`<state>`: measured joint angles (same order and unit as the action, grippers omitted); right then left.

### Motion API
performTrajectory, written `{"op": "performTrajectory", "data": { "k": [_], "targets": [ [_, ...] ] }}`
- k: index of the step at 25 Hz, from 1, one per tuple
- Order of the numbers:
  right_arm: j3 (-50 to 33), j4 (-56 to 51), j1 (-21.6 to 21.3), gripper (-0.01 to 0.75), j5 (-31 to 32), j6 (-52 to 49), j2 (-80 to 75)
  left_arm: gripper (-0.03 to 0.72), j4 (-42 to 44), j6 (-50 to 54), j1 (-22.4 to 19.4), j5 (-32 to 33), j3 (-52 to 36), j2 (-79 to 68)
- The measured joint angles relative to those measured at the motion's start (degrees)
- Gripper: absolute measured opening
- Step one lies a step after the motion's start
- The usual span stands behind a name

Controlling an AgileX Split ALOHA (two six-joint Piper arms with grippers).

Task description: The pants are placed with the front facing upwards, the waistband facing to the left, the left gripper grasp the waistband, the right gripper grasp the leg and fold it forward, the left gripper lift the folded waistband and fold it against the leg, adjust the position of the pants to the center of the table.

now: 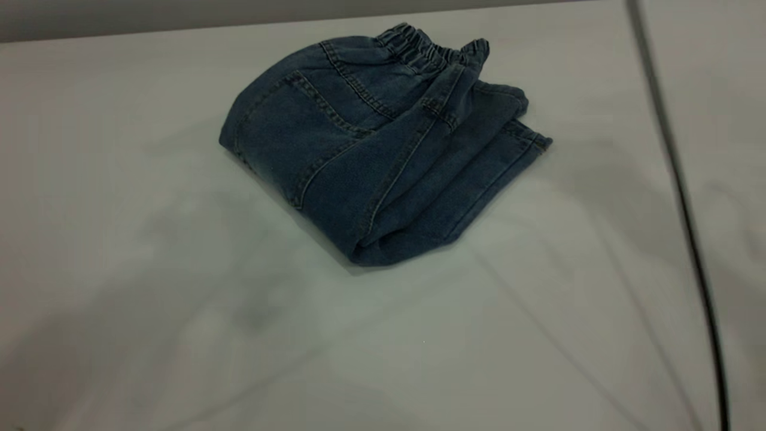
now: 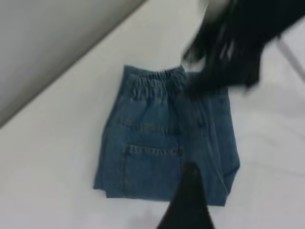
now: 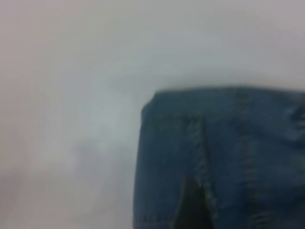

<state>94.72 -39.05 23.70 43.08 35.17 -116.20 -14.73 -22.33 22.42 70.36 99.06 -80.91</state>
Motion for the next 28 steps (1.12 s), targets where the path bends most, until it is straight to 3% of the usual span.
{"op": "performTrajectory", "data": {
  "k": [4,10,16,21,28],
  "targets": [
    [0.0,5.0,5.5,0.455,-2.4,0.3,-5.5,0.543,-0.2,0.1,0.0,-0.1,-0.1,-0.1],
    [0.0,20.0,13.1,0.455,-13.0,2.5,-12.8,0.543,-0.1,-2.0,0.0,-0.2,-0.1,-0.1],
    [0.0,35.0,13.2,0.455,-20.6,-7.9,-18.0,0.543,-0.2,-2.7,0.0,-0.4,-0.1,-0.1],
    [0.1,42.1,11.0,0.455,-19.2,-14.6,-20.7,0.543,-0.3,-2.7,0.0,-0.4,-0.1,-0.3],
    [0.1,41.8,10.6,0.455,-9.3,-26.5,-20.8,0.535,-1.0,-2.7,0.0,-0.4,-0.1,-0.3]
  ]
}}
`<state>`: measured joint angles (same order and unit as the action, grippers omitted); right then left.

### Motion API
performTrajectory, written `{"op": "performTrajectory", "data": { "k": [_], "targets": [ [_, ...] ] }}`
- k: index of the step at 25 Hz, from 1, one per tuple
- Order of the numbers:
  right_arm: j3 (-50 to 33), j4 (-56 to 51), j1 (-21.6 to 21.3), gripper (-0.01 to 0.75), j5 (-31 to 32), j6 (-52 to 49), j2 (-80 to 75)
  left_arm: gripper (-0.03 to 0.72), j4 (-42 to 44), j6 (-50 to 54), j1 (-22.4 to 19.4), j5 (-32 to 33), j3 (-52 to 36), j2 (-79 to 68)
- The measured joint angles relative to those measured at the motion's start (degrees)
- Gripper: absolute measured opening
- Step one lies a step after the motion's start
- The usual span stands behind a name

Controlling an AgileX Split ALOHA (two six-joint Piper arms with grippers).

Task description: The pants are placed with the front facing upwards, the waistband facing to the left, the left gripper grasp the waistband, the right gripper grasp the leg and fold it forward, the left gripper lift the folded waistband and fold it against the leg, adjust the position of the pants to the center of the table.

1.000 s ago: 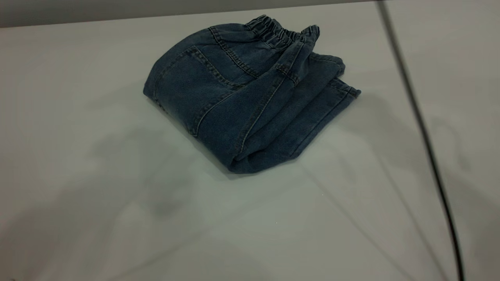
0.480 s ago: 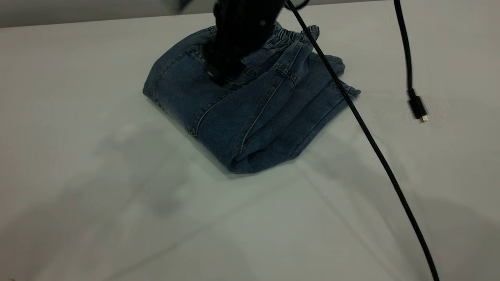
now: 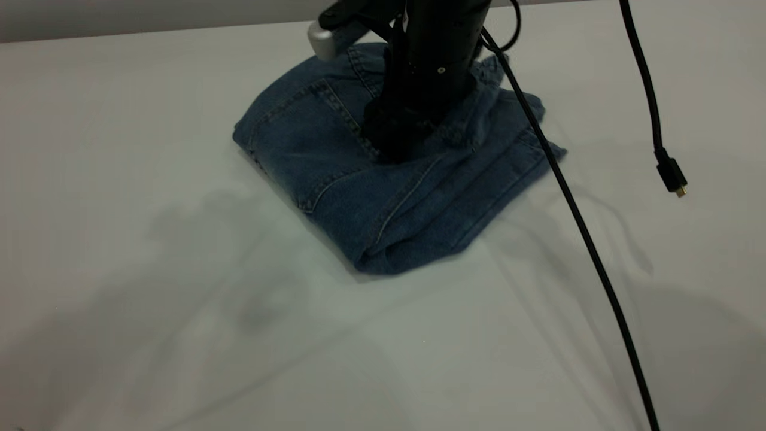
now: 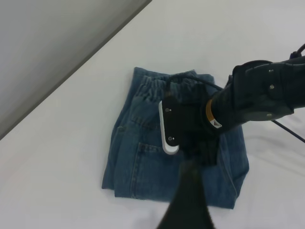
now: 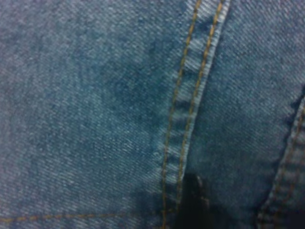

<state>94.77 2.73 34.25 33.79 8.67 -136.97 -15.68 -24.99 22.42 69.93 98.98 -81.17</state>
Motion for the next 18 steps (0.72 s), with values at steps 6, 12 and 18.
{"op": "performTrajectory", "data": {
  "k": [6,12,18],
  "targets": [
    [0.1,-5.4,0.0,0.451,7.4,-12.8,0.1,0.506,-1.9,0.0,0.0,0.0,0.0,0.0],
    [0.1,-13.8,0.0,0.443,8.5,-22.1,0.1,0.499,-2.3,0.0,0.0,0.0,0.0,0.0],
    [0.0,-22.6,0.0,0.442,5.3,-32.4,-0.1,0.498,-2.4,0.0,0.0,0.0,0.0,0.1]
  ]
}}
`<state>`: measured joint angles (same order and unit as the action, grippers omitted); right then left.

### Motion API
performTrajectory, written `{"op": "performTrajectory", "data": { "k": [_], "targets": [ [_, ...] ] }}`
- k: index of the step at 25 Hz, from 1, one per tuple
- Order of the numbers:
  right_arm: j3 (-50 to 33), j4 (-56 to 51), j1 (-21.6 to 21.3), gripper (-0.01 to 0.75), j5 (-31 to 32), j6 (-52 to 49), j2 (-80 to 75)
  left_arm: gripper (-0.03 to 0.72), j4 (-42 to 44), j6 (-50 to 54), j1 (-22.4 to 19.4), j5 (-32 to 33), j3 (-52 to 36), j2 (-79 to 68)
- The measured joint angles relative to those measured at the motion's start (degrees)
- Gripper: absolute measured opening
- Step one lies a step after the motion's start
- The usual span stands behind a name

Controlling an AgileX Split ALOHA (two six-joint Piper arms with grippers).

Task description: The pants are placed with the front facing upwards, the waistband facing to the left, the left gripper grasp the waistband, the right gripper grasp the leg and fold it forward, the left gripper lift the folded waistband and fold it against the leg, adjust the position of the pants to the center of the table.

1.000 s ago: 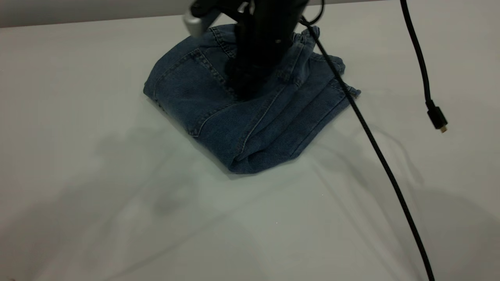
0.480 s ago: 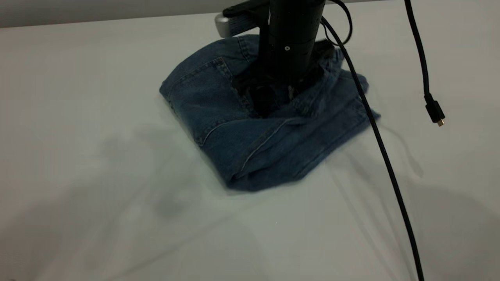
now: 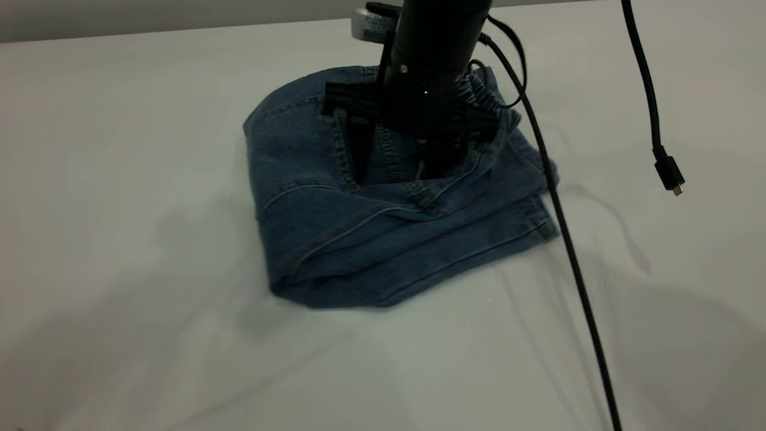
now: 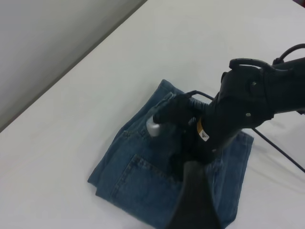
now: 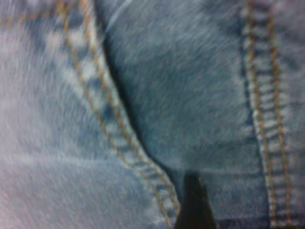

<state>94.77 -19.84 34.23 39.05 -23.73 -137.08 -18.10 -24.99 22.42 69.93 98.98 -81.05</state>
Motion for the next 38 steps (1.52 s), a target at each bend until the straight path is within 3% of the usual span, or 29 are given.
{"op": "performTrajectory", "data": {
  "k": [8,14,21,26,33,38],
  "targets": [
    [-0.1,-5.1,0.0,0.442,-7.6,-11.8,-0.1,0.498,-0.1,0.0,0.0,0.1,0.0,0.0],
    [-0.1,-4.3,0.0,0.442,-8.8,-17.0,0.2,0.498,-0.1,0.0,0.0,0.1,0.0,0.0],
    [-0.1,3.5,-0.1,0.442,-9.8,-13.4,7.1,0.498,-0.1,-0.1,0.0,0.1,0.0,0.0],
    [-0.1,11.9,0.0,0.442,-8.2,-3.5,12.3,0.498,-0.1,-0.2,0.0,0.1,0.0,0.0],
    [-0.1,13.7,2.0,0.442,0.3,25.8,9.9,0.498,-0.1,-0.3,0.0,0.1,0.0,0.0],
    [-0.1,13.9,2.4,0.442,0.5,42.6,6.1,0.498,-0.4,-0.3,0.0,0.1,0.0,0.0]
  ]
}}
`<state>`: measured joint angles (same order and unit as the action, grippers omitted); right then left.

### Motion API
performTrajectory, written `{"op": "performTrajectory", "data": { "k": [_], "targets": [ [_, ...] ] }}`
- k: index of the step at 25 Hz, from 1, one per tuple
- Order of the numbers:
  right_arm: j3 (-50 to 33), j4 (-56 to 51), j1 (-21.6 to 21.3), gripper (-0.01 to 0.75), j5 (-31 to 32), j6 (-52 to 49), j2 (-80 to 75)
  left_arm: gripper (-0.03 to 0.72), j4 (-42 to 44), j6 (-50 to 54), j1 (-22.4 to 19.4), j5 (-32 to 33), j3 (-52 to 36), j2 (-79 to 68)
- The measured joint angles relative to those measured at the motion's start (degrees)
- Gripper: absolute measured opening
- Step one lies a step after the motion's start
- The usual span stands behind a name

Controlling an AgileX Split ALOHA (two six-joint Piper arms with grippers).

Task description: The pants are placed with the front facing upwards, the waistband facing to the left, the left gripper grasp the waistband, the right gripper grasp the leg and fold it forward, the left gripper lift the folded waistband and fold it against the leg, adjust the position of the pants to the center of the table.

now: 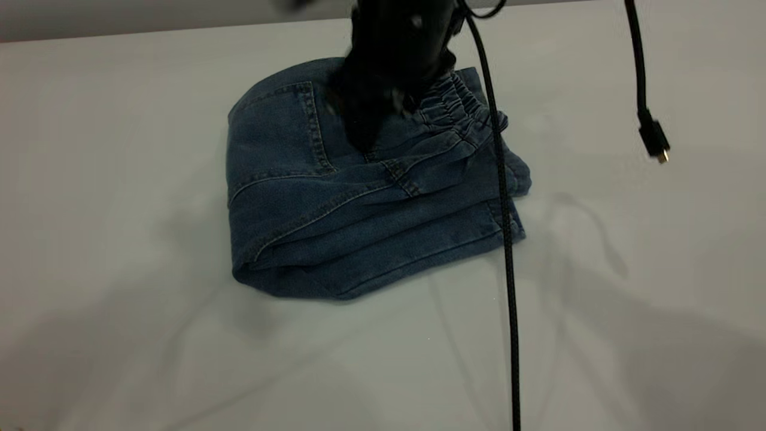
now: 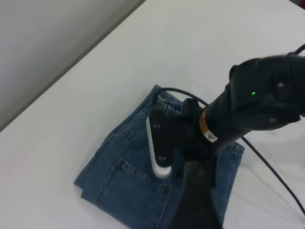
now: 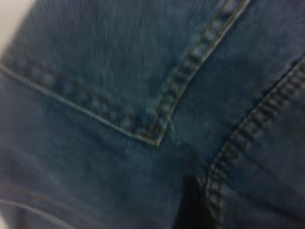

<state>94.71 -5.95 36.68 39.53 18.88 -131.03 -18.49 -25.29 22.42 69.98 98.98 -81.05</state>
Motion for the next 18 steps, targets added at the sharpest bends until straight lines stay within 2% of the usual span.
{"op": "performTrajectory", "data": {
  "k": [4,8,18],
  "targets": [
    [0.0,5.0,-0.1,0.442,-0.1,5.3,-3.8,0.498,-0.1,0.0,0.0,0.0,0.0,0.0],
    [0.1,8.3,-0.1,0.442,0.1,3.3,-5.4,0.498,-0.6,0.0,0.0,0.0,0.0,0.0],
    [0.1,6.5,-0.1,0.416,8.8,-23.2,-5.4,0.498,-1.5,-0.4,0.0,0.0,0.0,0.0]
  ]
}}
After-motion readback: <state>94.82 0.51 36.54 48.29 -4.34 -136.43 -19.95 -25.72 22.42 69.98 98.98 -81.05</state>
